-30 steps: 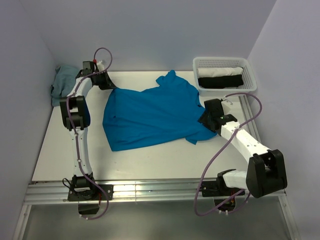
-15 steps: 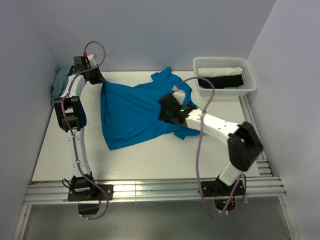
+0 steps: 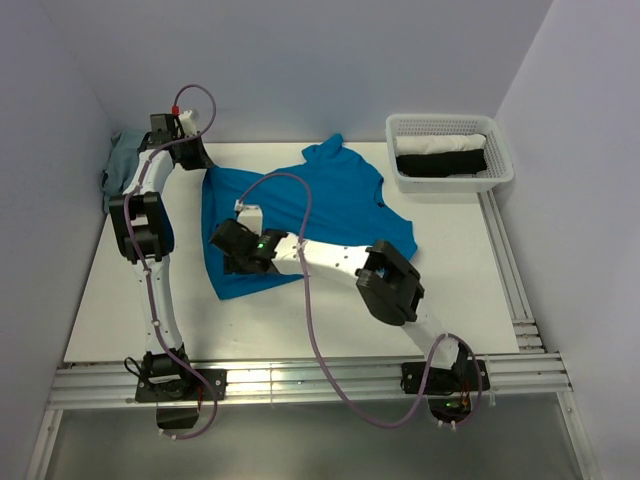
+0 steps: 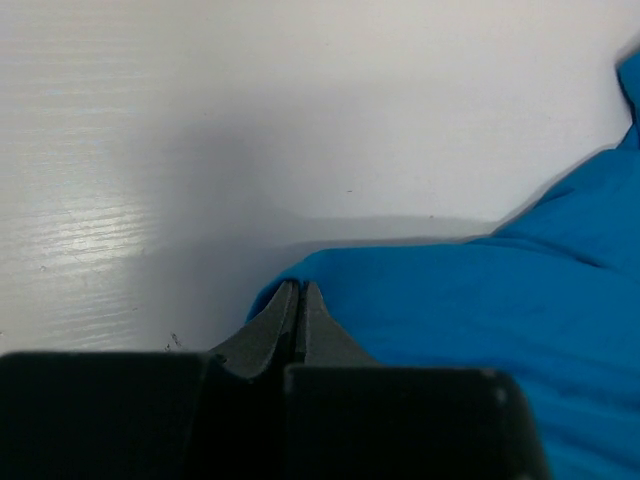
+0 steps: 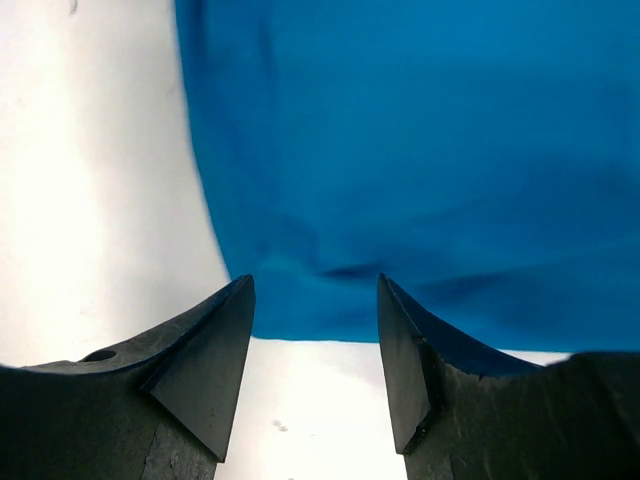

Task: Roll the t-shirts
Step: Flatten the tshirt

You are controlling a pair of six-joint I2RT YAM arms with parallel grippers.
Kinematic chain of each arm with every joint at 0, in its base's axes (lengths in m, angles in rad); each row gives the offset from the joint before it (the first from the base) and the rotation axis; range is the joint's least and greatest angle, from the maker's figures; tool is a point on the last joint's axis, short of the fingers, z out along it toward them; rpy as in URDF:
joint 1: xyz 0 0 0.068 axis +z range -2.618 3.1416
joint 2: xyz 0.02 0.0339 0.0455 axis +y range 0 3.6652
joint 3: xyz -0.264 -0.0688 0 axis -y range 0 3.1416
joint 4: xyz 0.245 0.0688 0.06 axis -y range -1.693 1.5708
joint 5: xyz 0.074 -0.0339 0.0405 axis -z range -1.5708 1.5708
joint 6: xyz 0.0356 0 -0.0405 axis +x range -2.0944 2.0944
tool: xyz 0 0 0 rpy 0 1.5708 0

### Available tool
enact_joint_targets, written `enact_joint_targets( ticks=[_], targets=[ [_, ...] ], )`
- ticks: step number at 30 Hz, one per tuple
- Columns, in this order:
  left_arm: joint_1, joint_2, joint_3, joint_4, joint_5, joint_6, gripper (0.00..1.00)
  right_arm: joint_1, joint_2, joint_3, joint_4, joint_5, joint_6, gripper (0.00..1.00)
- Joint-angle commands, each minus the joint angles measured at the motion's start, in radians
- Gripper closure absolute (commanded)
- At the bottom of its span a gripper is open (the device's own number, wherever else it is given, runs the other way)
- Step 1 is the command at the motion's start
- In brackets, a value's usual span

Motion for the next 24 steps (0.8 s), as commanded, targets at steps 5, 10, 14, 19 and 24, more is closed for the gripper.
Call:
enact_joint_targets(
  ticks=[5, 10, 14, 19, 24],
  targets=[
    [0.001, -0.038, 0.017, -0.005, 0.008, 0.02, 1.0, 0.054, 0.122, 0.204, -0.077, -0.012, 0.023, 0.41],
    [0.001, -0.027, 0.033, -0.013, 0.006, 0.022, 1.0, 0.072, 0.172, 0.262, -0.125, -0.012, 0.04, 0.43],
    [0.001, -0.026, 0.04, -0.017, 0.004, 0.023, 1.0, 0.078, 0.18, 0.247, -0.136, -0.01, 0.057, 0.44],
    [0.001, -0.018, 0.043, -0.019, 0.004, 0.025, 1.0, 0.101, 0.199, 0.25, -0.146, -0.012, 0.065, 0.49],
    [0.0, -0.012, 0.051, -0.022, 0.0, 0.026, 1.0, 0.12, 0.218, 0.259, -0.153, -0.015, 0.075, 0.52]
  ],
)
